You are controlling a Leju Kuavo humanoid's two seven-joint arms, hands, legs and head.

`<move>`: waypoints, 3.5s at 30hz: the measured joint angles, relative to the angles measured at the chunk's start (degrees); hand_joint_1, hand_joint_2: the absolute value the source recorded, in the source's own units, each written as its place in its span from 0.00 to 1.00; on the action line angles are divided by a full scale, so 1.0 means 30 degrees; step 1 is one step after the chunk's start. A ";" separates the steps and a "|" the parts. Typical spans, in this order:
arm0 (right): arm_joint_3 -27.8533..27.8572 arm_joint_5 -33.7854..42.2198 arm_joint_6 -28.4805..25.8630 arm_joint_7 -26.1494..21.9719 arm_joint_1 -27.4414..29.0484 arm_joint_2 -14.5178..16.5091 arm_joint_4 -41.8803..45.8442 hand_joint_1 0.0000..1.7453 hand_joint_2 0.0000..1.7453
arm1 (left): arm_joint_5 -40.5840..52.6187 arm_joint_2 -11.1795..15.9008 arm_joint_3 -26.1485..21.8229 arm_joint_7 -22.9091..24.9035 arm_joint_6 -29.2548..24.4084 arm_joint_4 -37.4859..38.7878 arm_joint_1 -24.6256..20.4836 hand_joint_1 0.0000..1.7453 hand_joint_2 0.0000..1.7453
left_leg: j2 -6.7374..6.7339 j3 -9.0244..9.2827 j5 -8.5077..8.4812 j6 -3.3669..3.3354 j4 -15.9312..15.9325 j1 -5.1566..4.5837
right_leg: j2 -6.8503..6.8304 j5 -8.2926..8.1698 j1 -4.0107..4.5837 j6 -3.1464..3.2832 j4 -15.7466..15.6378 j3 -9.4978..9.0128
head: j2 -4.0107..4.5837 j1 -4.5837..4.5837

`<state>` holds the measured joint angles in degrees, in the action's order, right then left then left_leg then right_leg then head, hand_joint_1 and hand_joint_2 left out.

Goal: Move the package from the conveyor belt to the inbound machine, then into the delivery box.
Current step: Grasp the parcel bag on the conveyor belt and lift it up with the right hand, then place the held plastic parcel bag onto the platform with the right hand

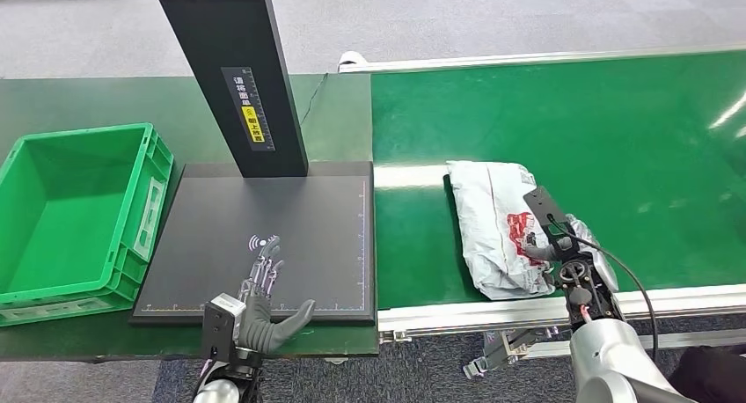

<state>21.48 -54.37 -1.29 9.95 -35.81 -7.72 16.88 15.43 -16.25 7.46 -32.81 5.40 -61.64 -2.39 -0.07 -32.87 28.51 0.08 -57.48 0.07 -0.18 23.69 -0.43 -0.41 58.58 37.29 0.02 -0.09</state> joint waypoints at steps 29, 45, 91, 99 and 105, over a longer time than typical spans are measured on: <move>0.0805 -0.0647 0.4827 -0.7960 0.0436 0.1862 -0.0044 0.00 1.00 | -0.0087 -0.0013 0.0210 -0.0711 -0.0224 0.2540 -0.1227 0.00 1.00 | -0.0006 0.0008 -0.0007 0.0005 0.0001 0.0004 | 0.0002 -0.0001 0.0004 0.0002 0.0006 -0.0003 | 0.0000 -0.0002; 0.0354 -0.0967 0.7486 -0.8510 0.0551 0.2202 -0.0107 0.00 1.00 | -0.0069 -0.0020 0.0264 -0.0991 -0.0211 0.3641 -0.1725 0.00 1.00 | -0.0007 0.0012 -0.0005 0.0005 0.0000 0.0003 | 0.0003 -0.0001 0.0005 0.0001 0.0003 -0.0003 | 0.0002 -0.0002; 0.0331 0.3187 -0.3301 -0.9853 -0.1749 0.2213 0.0667 1.00 1.00 | -0.0401 -0.0026 0.0443 -0.0636 -0.0752 0.2606 -0.0795 0.00 1.00 | 0.0025 0.0068 -0.0012 -0.0003 -0.0003 -0.0008 | -0.0035 0.0004 -0.0014 -0.0013 0.0003 -0.0080 | 0.0000 -0.0002; 0.3231 0.7555 -0.5249 -1.4347 -0.2747 0.2144 0.2074 1.00 1.00 | -0.0364 -0.0027 0.0481 -0.0707 -0.1364 0.1370 0.0004 0.00 1.00 | 0.0024 0.0060 -0.0008 -0.0005 -0.0002 -0.0007 | -0.0032 0.0004 -0.0013 -0.0013 0.0003 -0.0080 | 0.0002 -0.0004; 0.3041 0.8795 -0.3893 -1.6047 -0.2626 0.2959 0.3161 1.00 1.00 | -0.0331 -0.0027 0.0499 -0.0838 -0.1619 0.0531 0.0428 0.00 1.00 | -0.0012 0.0064 -0.0008 -0.0001 0.0005 0.0003 | -0.0006 0.0002 -0.0004 -0.0008 0.0010 -0.0079 | 0.0000 -0.0004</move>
<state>30.61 -27.99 -12.97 -38.19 -43.69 1.16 26.37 14.44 -16.33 8.96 -35.32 0.54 -60.04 -1.10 -0.11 -32.67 28.49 0.07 -57.46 0.08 -0.20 23.70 -0.44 -0.44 58.61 37.06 0.02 -0.10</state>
